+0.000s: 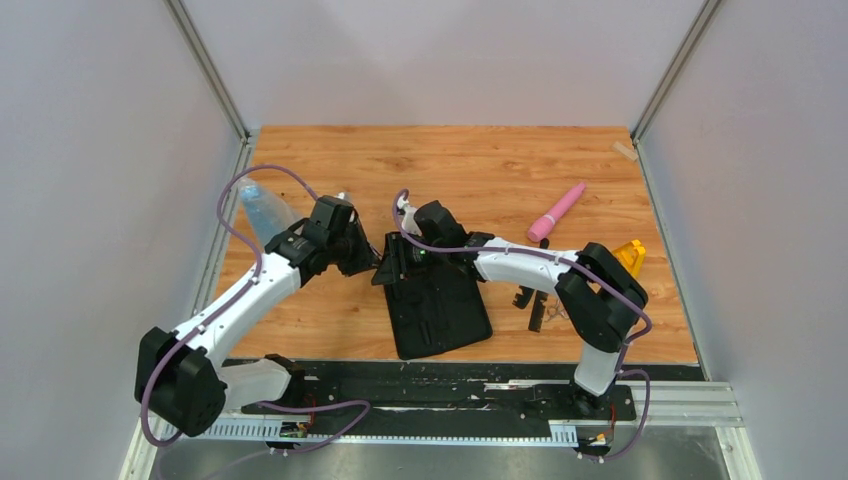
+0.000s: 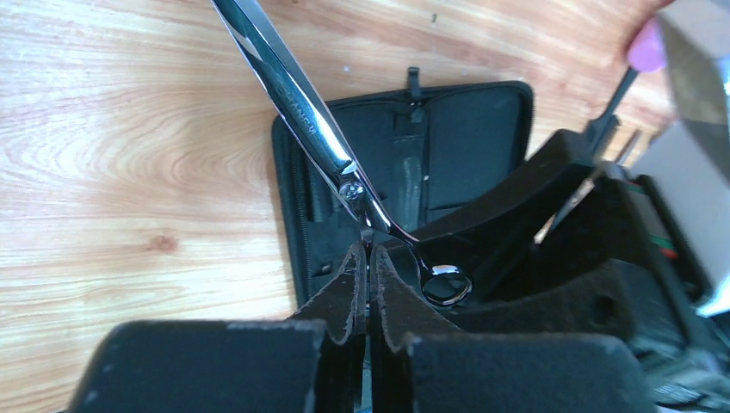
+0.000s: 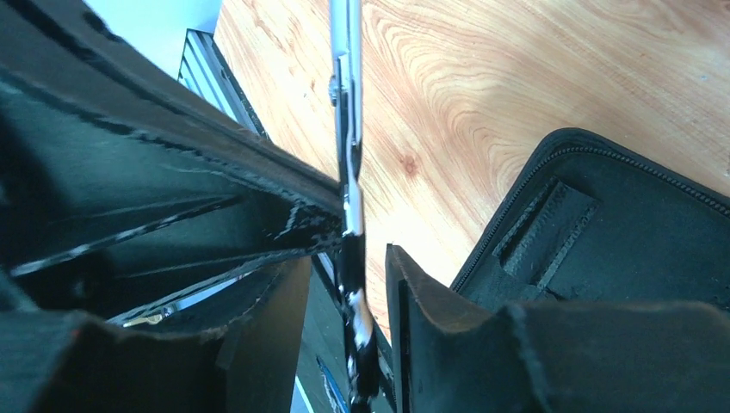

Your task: Sort the hair-cutting tools

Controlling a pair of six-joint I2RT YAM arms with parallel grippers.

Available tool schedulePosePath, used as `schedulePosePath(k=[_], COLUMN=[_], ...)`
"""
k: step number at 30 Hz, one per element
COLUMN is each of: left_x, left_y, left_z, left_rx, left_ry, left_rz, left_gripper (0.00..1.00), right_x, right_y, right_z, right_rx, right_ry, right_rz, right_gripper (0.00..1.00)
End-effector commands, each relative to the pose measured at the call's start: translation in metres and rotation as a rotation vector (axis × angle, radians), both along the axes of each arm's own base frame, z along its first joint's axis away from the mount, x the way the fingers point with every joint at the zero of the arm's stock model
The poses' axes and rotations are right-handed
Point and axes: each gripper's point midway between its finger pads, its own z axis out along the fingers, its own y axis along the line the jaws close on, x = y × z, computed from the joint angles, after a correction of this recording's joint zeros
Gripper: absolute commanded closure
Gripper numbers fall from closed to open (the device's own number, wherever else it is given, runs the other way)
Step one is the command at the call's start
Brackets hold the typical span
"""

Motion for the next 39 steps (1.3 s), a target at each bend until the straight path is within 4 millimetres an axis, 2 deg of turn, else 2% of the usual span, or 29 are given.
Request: schedulePosePath(k=[1, 7, 13, 15, 17, 18, 19, 20, 22, 26, 30, 31, 34, 39], left_x=[0.012, 0.011, 0.012, 0.013, 0.013, 0.013, 0.013, 0.013, 0.013, 0.012, 0.014, 0.015, 0.020, 0.036], left_y=[-0.015, -0.019, -0.026, -0.025, -0.019, -0.016, -0.013, -0.009, -0.002, 0.005, 0.005, 0.003, -0.001, -0.004], left_z=[0.035, 0.039, 0.042, 0.043, 0.042, 0.041, 0.042, 0.040, 0.039, 0.031, 0.003, -0.012, -0.040, -0.067], left_rx=[-0.130, -0.193, -0.254, -0.244, -0.211, -0.188, -0.179, -0.154, -0.115, -0.028, 0.089, 0.119, 0.201, 0.305], left_ry=[-0.096, -0.093, -0.093, -0.101, -0.113, -0.119, -0.127, -0.134, -0.149, -0.150, -0.071, -0.022, 0.064, 0.120], left_rz=[0.049, 0.086, 0.096, 0.097, 0.101, 0.103, 0.104, 0.107, 0.107, 0.059, -0.043, -0.073, -0.167, -0.306], left_gripper=[1.00, 1.00, 1.00, 0.98, 0.88, 0.78, 0.74, 0.62, 0.47, 0.26, 0.20, 0.20, 0.23, 0.29], right_x=[0.003, 0.001, 0.000, -0.001, 0.000, 0.000, 0.000, 0.000, 0.000, 0.002, 0.004, 0.004, 0.003, -0.003], right_y=[0.012, 0.011, 0.008, 0.004, -0.003, -0.006, -0.010, -0.015, -0.023, -0.046, -0.076, -0.083, -0.101, -0.121], right_z=[0.014, 0.013, 0.013, 0.011, 0.011, 0.011, 0.011, 0.011, 0.013, 0.016, 0.020, 0.021, 0.023, 0.018], right_rx=[0.063, 0.071, 0.070, 0.064, 0.060, 0.059, 0.058, 0.056, 0.056, 0.051, 0.037, 0.033, 0.017, -0.018], right_ry=[-0.034, -0.038, -0.052, -0.058, -0.060, -0.059, -0.060, -0.059, -0.062, -0.060, -0.065, -0.068, -0.082, -0.082], right_rz=[0.023, 0.029, 0.034, 0.029, 0.017, 0.013, 0.008, 0.001, -0.011, -0.062, -0.128, -0.143, -0.187, -0.238], right_gripper=[0.64, 0.75, 0.97, 1.00, 1.00, 1.00, 1.00, 1.00, 1.00, 1.00, 1.00, 1.00, 1.00, 1.00])
